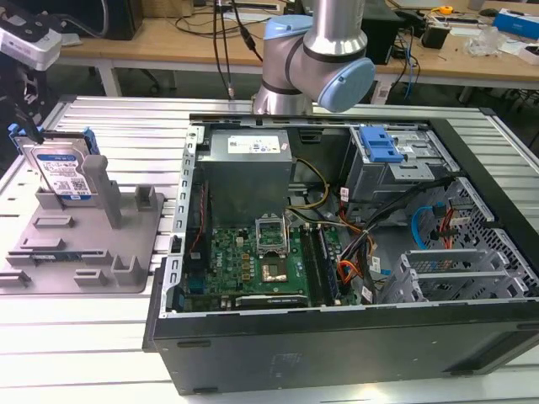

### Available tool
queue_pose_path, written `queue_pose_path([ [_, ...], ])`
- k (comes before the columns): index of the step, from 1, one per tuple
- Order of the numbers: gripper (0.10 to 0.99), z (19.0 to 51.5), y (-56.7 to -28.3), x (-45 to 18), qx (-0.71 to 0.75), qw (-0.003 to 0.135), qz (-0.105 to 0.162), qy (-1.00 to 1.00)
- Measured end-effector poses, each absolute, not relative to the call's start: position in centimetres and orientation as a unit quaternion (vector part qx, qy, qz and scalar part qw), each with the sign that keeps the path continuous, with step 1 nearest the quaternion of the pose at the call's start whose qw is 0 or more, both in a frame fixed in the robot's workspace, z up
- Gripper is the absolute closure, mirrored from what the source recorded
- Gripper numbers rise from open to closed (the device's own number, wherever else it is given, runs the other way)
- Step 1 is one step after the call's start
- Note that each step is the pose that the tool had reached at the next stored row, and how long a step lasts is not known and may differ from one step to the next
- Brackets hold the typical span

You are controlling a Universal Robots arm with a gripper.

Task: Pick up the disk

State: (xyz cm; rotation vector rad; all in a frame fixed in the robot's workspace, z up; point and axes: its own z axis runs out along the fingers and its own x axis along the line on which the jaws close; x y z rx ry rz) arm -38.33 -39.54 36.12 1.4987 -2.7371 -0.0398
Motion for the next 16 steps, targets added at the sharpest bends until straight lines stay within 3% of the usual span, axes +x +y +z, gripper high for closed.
queue_pose_path([
  [16, 0.545, 35.75, -39.54, -38.33, 0.623, 0.013, -0.008, -0.782],
])
